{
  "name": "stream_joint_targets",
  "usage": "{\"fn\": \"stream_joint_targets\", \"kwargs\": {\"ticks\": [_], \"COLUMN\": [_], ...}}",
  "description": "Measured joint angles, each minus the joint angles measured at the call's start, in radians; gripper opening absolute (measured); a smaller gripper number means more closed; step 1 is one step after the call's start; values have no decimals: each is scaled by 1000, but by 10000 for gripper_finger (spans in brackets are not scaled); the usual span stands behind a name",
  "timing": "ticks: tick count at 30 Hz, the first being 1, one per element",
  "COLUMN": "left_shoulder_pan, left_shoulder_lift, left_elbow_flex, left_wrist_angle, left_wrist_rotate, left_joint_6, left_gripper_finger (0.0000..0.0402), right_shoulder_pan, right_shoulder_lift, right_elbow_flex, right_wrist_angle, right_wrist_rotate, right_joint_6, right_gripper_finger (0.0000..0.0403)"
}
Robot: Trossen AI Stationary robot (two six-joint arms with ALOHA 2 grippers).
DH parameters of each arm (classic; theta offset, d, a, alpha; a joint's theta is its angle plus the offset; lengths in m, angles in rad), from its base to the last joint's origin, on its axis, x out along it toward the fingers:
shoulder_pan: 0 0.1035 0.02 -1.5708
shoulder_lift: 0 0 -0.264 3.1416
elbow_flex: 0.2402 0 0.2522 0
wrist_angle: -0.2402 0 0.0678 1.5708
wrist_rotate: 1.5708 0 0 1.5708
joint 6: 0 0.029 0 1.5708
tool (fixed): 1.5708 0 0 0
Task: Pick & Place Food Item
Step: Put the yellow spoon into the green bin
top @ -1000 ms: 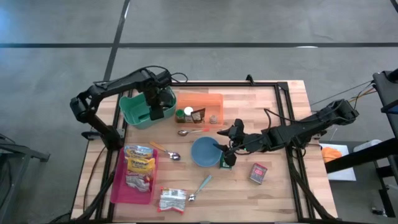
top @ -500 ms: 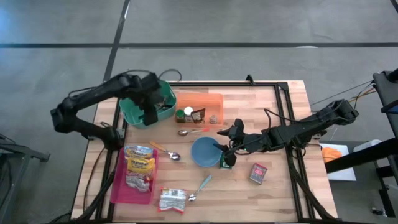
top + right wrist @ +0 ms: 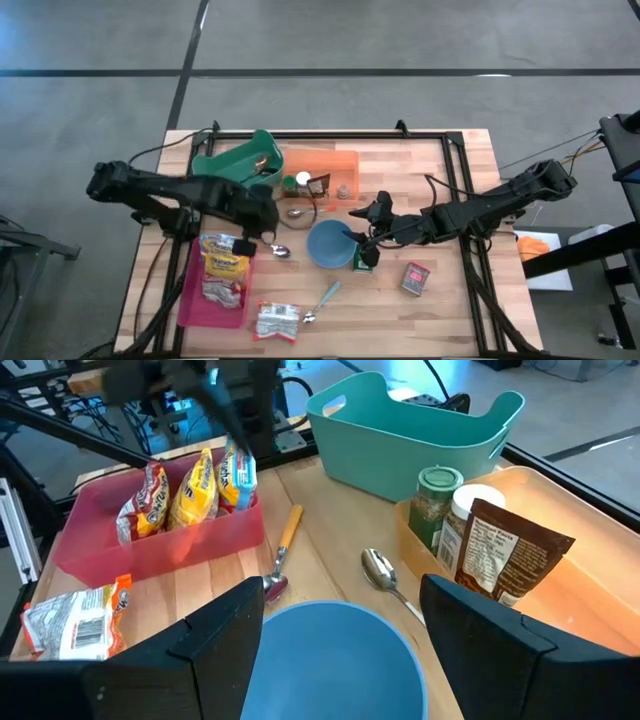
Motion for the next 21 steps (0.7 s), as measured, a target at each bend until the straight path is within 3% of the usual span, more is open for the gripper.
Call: {"fn": "stream_joint_targets", "kwargs": {"ticks": [8, 21], "left_shoulder_pan": [-36, -35], "left_shoulder_lift": [116, 309], "left_elbow_flex": [-71, -85], "left_wrist_angle": [54, 57], "left_wrist_rotate": [1, 49], "left_joint_6": [-19, -18], "left_gripper_finger": [124, 232], "right_shoulder_pan": [0, 0], "right_shoulder_lift": [0, 0], "right_elbow_flex": [0, 0], "right_wrist_angle": [-1, -4], "right_wrist_rotate": [0, -3], "right_joint_6": [0, -10], "right_gripper_finger": [265, 265]}}
